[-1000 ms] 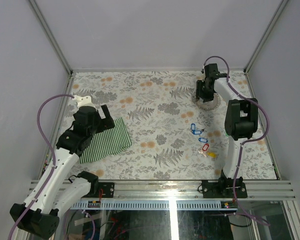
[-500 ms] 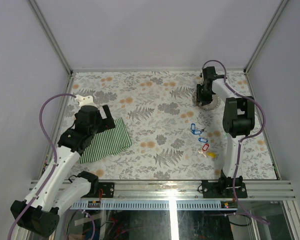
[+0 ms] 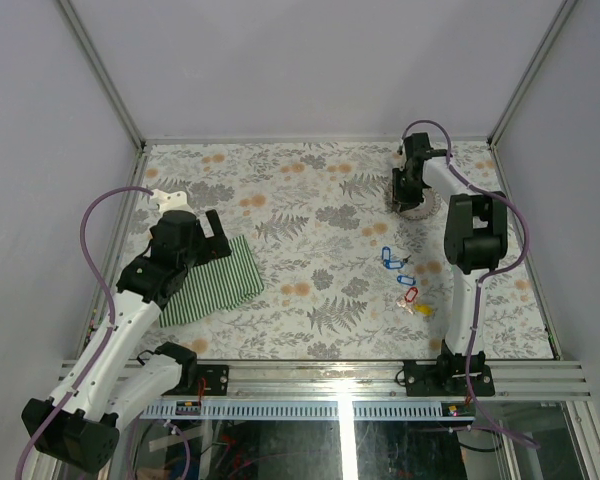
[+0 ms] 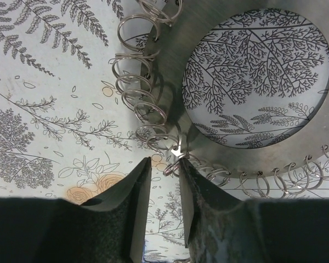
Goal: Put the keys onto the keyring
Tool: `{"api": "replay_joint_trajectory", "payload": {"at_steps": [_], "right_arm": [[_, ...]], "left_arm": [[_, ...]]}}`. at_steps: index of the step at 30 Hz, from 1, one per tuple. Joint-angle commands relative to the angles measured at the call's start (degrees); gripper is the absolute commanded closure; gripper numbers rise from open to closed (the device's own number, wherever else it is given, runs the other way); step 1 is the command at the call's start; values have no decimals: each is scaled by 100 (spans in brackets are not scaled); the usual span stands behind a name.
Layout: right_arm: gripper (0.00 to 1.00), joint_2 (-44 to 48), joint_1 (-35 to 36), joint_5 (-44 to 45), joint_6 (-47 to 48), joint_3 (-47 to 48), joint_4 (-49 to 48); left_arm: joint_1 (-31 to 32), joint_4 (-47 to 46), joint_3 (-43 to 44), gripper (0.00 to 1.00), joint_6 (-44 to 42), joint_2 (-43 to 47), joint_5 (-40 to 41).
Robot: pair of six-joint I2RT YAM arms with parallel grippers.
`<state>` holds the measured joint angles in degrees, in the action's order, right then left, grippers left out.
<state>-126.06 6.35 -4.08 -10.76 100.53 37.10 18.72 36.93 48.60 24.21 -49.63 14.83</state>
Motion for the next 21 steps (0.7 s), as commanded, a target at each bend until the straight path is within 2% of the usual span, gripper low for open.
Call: {"api": "replay_joint_trajectory", "payload": {"at_steps": [1,6,14,21], "right_arm": [[64,-273,71,3,92,287,150],[66,-331,90,80,118,304,210],[86,-118,171,219,123,215,175],[100,264,418,305,181,0,91]], "left_arm": [[35,-117,1,0,40,-4,7],[35,-118,7,0,41,-10,-2],[36,-120,11,0,34,-46,-18],[44,-116,9,0,39,-31,-24]]}}
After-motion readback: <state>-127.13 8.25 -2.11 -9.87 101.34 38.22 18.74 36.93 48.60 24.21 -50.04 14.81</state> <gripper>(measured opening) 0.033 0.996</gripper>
